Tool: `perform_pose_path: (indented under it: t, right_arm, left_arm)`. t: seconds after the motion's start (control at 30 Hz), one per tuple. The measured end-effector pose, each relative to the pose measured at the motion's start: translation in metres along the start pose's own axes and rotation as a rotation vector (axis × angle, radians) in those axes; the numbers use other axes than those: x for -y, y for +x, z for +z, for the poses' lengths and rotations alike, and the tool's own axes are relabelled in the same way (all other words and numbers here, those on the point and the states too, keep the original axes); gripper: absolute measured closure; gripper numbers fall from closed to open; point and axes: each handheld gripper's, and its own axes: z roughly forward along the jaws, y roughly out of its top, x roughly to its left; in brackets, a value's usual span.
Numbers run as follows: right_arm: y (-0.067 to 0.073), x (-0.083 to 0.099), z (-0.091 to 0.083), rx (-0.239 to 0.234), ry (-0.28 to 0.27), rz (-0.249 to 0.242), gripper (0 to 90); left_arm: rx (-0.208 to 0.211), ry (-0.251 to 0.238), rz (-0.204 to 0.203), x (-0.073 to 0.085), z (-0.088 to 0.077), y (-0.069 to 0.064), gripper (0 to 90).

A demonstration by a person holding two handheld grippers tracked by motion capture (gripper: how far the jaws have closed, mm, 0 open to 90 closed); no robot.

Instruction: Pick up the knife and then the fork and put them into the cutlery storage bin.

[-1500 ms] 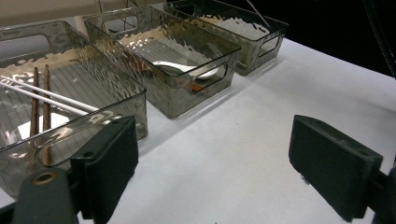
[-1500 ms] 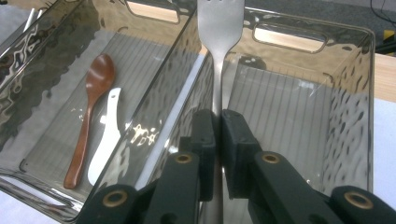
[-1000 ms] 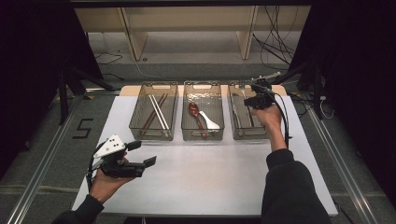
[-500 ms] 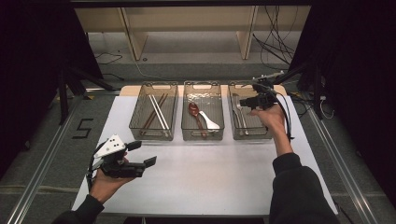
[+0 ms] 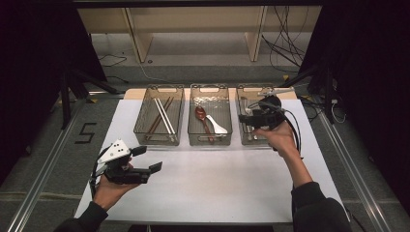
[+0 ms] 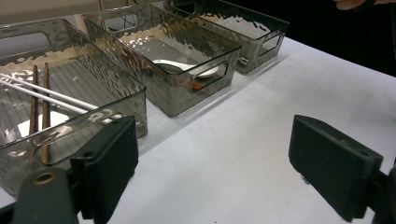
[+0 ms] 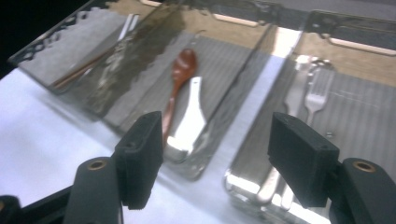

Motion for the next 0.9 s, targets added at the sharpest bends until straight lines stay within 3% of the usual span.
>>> perform_pose_path:
  t: [0.3,0.57,0.9]
  right_arm:
    - [0.020,0.015,-0.008,-0.059,-0.046,-0.021,33.1]
    - [0.025,0.033,-0.015,-0.071,-0.065,-0.036,31.4]
    - [0.038,0.057,-0.022,-0.131,-0.089,-0.069,29.2]
  left_arm:
    - [0.003,-0.001,0.002,-0.001,0.000,-0.001,15.3]
    - [0.003,-0.001,-0.004,-0.001,0.001,0.000,15.3]
    - [0.004,0.006,0.003,-0.001,0.002,-0.002,15.4]
